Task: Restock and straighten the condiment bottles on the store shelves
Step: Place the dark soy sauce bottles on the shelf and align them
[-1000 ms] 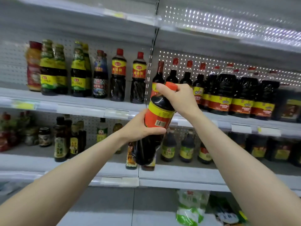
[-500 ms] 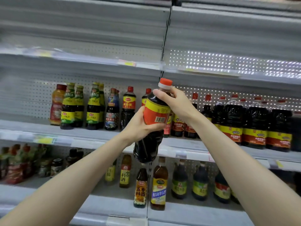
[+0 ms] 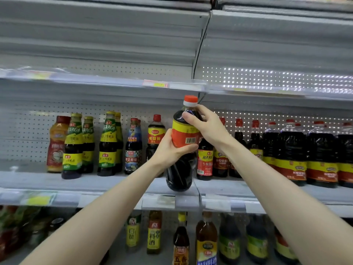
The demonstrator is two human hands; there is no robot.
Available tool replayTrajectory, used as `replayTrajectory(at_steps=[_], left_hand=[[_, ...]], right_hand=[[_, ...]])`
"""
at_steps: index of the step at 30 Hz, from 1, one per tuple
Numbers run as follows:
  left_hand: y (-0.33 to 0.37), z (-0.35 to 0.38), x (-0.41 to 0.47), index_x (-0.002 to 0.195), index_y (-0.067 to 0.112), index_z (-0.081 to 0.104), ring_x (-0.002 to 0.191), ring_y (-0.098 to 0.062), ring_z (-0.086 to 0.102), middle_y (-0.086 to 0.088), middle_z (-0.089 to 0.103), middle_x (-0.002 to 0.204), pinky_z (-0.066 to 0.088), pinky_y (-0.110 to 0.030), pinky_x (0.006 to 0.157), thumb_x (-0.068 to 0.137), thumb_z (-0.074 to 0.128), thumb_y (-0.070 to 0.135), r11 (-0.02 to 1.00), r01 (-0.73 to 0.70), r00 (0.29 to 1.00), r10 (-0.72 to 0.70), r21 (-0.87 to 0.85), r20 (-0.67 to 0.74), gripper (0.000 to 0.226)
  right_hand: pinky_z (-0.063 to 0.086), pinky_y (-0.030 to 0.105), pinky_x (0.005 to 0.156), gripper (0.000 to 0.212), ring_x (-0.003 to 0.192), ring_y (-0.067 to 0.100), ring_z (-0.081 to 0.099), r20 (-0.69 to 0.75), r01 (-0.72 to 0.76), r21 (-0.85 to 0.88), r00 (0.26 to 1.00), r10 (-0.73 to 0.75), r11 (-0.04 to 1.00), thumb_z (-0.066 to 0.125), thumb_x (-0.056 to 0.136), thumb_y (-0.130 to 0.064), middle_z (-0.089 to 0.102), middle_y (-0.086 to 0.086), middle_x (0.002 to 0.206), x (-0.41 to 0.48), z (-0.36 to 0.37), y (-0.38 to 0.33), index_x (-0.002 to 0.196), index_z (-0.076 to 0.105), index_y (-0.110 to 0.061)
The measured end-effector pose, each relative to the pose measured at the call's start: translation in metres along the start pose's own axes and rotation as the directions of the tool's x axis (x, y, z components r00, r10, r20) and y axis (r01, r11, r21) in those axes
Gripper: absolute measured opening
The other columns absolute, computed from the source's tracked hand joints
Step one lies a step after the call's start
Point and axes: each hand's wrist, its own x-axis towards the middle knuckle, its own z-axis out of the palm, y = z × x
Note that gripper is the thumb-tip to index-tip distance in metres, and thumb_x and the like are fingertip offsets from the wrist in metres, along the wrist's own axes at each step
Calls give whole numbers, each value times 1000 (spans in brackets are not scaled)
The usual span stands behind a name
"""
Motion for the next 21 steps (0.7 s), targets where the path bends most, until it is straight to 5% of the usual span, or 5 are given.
replayTrajectory(at_steps=[16, 21], left_hand=[[-58, -6, 58, 129, 17, 47, 101, -4, 64, 5, 65, 115, 54, -17, 81, 77, 80, 26, 999, 23, 998, -21, -32, 61, 62], [-67, -6, 59, 126, 19, 50, 99, -3, 64, 6, 65, 113, 50, -12, 73, 80, 76, 27, 997, 72, 993, -70, -20, 94, 53]], right_hand=[[48, 9, 71, 22, 81, -9, 63, -42, -52, -84, 998, 49, 995, 61, 94, -29, 70, -10, 97, 52, 17, 61, 111, 67, -16], [54, 28, 87, 28, 96, 6, 67, -30, -89, -94, 996, 87, 992, 62, 92, -39, 72, -5, 103, 58, 20, 79, 110, 69, -19]])
